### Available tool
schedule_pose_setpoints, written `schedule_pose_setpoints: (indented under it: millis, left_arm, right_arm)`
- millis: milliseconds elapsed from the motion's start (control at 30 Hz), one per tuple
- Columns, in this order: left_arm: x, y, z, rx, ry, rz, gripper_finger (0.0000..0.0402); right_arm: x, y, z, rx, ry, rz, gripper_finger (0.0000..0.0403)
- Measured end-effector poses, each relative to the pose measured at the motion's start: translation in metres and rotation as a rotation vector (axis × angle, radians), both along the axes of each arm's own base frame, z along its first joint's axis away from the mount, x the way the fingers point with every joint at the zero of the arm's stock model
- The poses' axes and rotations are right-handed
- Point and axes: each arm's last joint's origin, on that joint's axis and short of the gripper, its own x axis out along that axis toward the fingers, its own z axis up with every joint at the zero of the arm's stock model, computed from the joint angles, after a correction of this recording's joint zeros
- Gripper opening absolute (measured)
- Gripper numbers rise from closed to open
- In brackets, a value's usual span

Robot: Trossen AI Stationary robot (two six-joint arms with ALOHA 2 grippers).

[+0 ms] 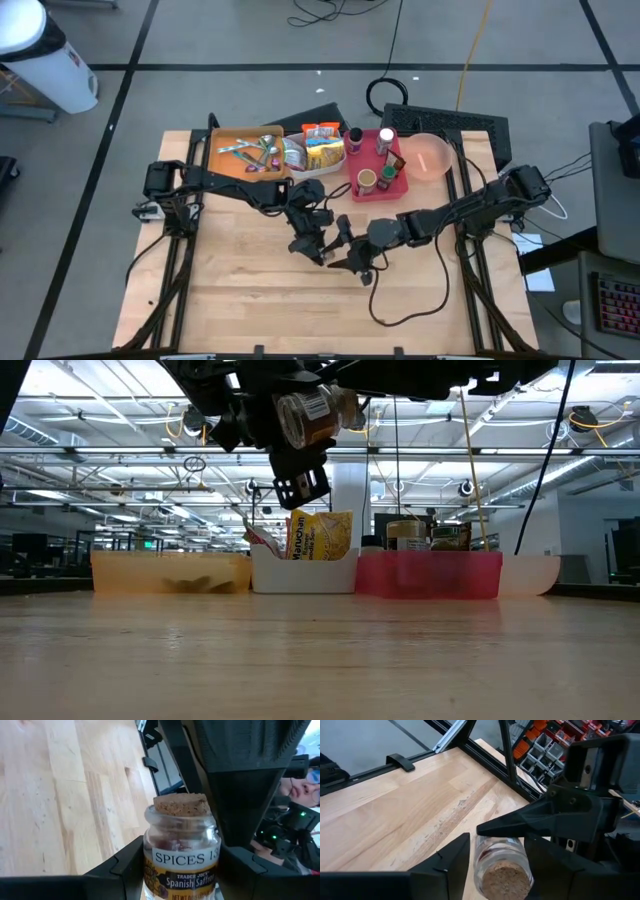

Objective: Pick & Place Food Item
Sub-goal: Put the brown seasoning bottle into the pink bin

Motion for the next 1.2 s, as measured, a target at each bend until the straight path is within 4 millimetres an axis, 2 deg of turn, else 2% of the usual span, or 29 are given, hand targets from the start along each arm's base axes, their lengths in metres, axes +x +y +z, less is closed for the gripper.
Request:
schedule_pose_setpoints:
  millis: [467,633,767,867,1200]
  left_arm:
    - [-0.001,0.0,0.0,-0.022,0.002,-0.027,0.0199]
    - [0.001,-0.002,0.008,-0.053,-0.063,-0.076,0.0199]
    - [0.004,-0.004,0.013,-0.066,-0.097,-0.072,0.0199]
    - [0.004,-0.004,0.013,-0.071,-0.084,-0.068,0.0198]
    - [-0.001,-0.003,0.003,-0.043,0.019,-0.027,0.0198]
  right_arm:
    - [0.0,-0.004,-0.002,-0.021,0.014,-0.025,0.0228]
    - [-0.001,-0.01,-0.012,-0.032,0.081,-0.041,0.0246]
    - [0.001,-0.013,-0.008,-0.015,0.048,-0.051,0.0248]
    - [0.0,-0.014,-0.012,-0.016,0.051,-0.053,0.0245]
    - [0.001,-0.017,-0.009,-0.064,0.004,-0.145,0.0248]
